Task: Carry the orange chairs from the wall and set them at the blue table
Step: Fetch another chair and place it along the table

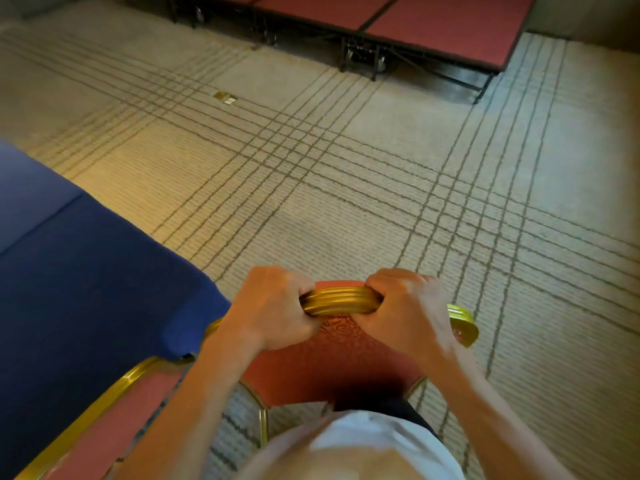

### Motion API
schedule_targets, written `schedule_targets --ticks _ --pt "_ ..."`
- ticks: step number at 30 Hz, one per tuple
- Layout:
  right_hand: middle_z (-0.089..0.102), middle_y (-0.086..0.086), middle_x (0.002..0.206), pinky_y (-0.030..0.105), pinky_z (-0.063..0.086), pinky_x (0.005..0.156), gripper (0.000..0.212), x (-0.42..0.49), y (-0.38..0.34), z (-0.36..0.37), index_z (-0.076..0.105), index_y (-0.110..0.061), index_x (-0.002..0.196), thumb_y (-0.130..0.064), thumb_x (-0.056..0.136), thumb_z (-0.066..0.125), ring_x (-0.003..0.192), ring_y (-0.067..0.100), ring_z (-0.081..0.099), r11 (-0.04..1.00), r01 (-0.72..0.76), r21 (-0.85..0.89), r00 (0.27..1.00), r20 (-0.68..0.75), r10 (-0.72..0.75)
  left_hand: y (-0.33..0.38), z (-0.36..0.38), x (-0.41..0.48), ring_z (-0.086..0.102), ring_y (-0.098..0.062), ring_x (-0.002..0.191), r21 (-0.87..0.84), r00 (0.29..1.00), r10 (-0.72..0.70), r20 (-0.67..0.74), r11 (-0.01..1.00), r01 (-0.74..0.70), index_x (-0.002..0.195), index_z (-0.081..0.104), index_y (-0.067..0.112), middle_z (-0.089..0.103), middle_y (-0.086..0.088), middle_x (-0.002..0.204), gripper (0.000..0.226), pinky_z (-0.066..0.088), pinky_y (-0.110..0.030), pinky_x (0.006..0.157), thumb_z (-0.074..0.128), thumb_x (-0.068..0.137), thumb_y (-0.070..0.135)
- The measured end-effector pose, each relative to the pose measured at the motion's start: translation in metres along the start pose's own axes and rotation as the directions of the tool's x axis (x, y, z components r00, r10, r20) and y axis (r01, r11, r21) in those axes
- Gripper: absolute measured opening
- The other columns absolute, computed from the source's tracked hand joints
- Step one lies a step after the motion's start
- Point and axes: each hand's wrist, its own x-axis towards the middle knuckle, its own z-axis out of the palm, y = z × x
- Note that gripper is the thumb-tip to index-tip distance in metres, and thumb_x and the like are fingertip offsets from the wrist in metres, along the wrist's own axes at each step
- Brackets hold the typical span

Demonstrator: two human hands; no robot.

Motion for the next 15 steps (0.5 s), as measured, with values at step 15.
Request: schedule_targets --ticks 15 --pt "0.054 -0.007 0.055 0.023 0.032 0.047 0.025 0.222 0.070 0.094 0.059 -0.022 0.057 -0.038 0.068 0.075 0.047 0.014 0.052 0.962 0.207 0.180 0.974 0.058 -0.221 -0.119 -0.009 0.173 0.032 -0.008 0.041 0.007 0.976 -0.219 0.002 0.976 0.219 0.048 0.028 0.028 0.030 0.008 0.043 0.046 0.026 -0.027 0.048 0.070 0.066 0.036"
